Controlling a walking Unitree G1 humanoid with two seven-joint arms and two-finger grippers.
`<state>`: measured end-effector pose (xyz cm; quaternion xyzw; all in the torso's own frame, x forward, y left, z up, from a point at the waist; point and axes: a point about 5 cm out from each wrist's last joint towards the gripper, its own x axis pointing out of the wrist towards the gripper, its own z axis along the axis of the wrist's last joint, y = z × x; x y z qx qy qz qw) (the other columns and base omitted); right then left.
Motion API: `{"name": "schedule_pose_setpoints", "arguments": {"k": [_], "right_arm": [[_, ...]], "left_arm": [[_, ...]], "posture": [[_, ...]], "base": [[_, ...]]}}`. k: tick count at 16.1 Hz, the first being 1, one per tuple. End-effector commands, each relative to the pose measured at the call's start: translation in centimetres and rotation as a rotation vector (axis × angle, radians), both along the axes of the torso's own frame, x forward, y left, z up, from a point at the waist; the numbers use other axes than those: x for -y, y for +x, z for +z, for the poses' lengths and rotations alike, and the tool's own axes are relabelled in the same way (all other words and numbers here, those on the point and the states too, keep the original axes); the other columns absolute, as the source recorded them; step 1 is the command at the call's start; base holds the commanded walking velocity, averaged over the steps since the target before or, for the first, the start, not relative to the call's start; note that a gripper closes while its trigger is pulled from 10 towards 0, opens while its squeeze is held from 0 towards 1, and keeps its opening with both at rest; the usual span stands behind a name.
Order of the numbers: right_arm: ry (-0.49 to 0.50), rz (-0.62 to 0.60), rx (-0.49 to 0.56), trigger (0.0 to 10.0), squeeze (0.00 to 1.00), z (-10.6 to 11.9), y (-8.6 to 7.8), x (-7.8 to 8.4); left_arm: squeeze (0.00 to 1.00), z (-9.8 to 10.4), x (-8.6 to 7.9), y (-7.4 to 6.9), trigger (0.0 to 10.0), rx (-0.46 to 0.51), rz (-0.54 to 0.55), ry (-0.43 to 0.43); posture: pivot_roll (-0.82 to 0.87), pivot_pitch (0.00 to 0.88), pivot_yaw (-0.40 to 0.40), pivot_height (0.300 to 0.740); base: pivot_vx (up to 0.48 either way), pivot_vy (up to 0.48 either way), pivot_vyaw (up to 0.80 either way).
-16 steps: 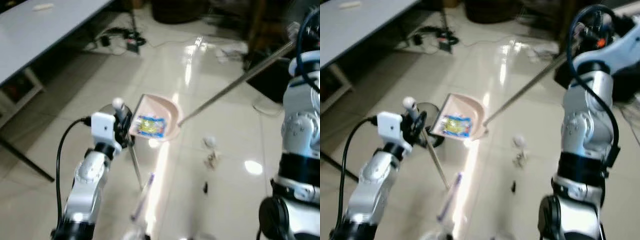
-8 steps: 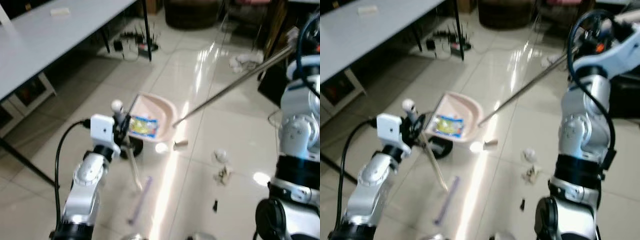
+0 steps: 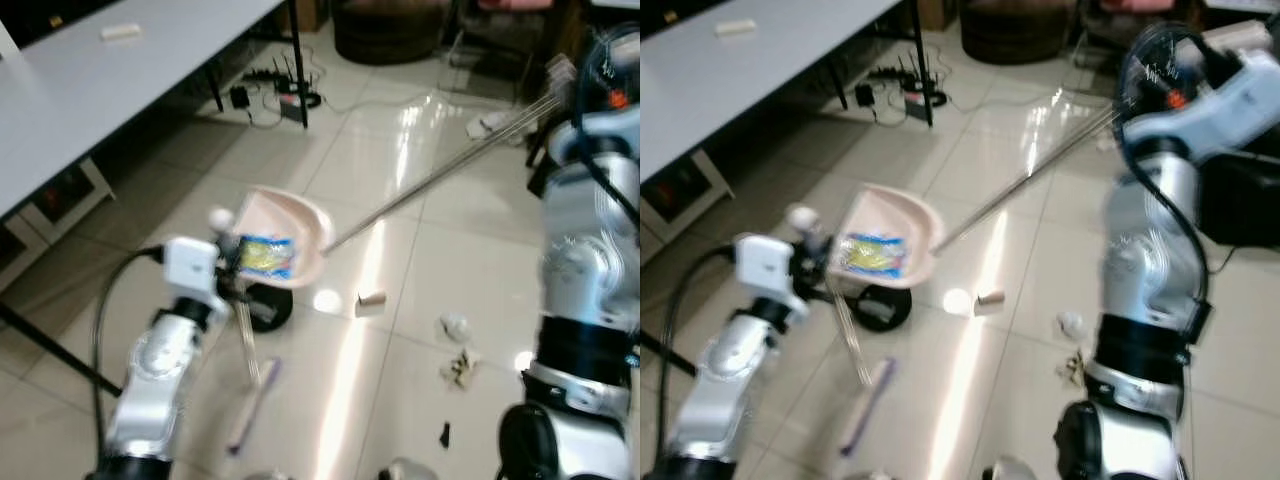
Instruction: Sweep floor
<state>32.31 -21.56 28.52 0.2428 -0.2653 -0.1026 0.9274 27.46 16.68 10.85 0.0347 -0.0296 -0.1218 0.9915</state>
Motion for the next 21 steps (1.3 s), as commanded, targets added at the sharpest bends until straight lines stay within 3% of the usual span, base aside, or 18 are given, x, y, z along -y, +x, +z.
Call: {"name": "schedule_pose_setpoints", "arguments": {"k": [1, 4, 7, 13, 21], "right_arm": [[-0.032, 0.035, 0.066, 10.0, 0.00, 1.7, -0.3, -1.0], [-0.025, 0.045, 0.060, 10.0, 0.00, 1.5, -0.1, -1.2], [0.030, 0.022, 0.062, 10.0, 0.00, 1.1, -0.3, -0.6], [0.039, 0.019, 0.074, 10.0, 0.00, 1.1, -0.5, -0.3], [-0.013, 0.042, 0.041, 10.0, 0.00, 0.4, -0.4, -0.5]], "left_arm": [[0.00, 0.5, -1.0, -0.3, 10.0, 0.032, 0.017, 0.012], [0.00, 0.4, -1.3, -0.6, 10.0, 0.028, 0.017, 0.027], [0.00, 0.6, -1.1, -0.3, 10.0, 0.034, 0.014, 0.027], [0.00, 0.6, -0.9, -0.1, 10.0, 0.027, -0.002, 0.030], [0.00, 0.4, -0.6, 0.6, 10.0, 0.018, -0.003, -0.008]], "posture": [[-0.02, 0.067, 0.045, 0.740], [-0.01, 0.072, 0.049, 0.740], [-0.01, 0.069, 0.056, 0.740], [-0.01, 0.063, 0.076, 0.740], [-0.02, 0.047, 0.084, 0.740]], "base": [[0.420, 0.000, 0.00], [0.420, 0.000, 0.80], [0.423, 0.000, 0.00], [0.421, 0.000, 0.00], [0.415, 0.000, 0.00]]}}
